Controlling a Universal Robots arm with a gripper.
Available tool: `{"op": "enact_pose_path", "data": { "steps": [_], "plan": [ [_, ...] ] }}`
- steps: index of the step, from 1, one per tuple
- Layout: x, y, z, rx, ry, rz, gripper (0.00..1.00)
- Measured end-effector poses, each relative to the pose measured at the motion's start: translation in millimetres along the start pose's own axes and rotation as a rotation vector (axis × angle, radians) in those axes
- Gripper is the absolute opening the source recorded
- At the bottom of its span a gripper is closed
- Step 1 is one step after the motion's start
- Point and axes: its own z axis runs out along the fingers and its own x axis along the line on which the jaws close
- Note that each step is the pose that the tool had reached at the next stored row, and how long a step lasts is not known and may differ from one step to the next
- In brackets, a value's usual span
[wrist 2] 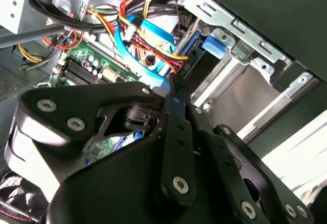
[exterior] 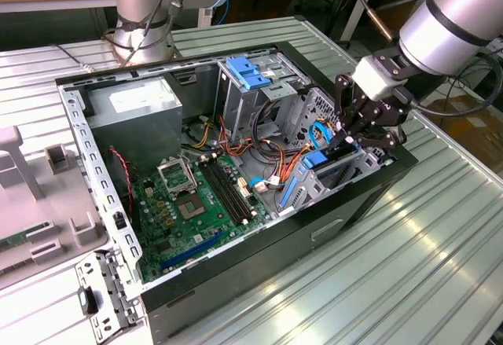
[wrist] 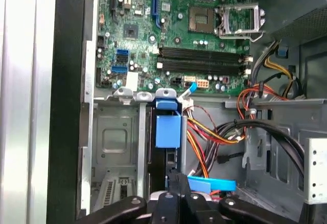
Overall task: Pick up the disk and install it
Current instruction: 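Insert the second disk wire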
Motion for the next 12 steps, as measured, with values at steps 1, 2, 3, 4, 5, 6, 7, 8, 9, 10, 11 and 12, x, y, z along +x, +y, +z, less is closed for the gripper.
{"op": "enact_pose_path", "data": {
  "steps": [1,2,3,4,5,6,7,8,9,10,11,12],
  "plan": [
    [0.1,-0.1,0.4,0.0000,-0.0002,0.000,0.11],
    [0.2,-0.1,0.5,0.0000,-0.0003,0.000,0.11],
    [0.1,-0.1,0.2,0.0000,-0.0006,0.000,0.11],
    [-0.1,-0.2,-0.9,0.0000,-0.0015,0.000,0.11],
    [-0.4,-0.6,-2.4,0.0000,-0.0018,0.000,0.11],
    [-0.7,-1.4,-4.9,0.0000,-0.0011,0.000,0.11],
    [-1.1,-2.6,-6.9,-0.0001,-0.0008,0.000,0.11],
    [-1.2,-5.4,-8.4,-0.0004,-0.0019,0.000,0.11],
    [-1.3,-7.8,-9.4,-0.0009,-0.0024,0.000,0.11],
    [-1.5,-10.8,-10.5,-0.0017,-0.0035,0.000,0.11],
    [-1.6,-14.2,-11.8,-0.0025,-0.0054,0.000,0.11],
    [-1.9,-18.3,-14.3,-0.0034,-0.0085,0.000,0.11]
  ]
}}
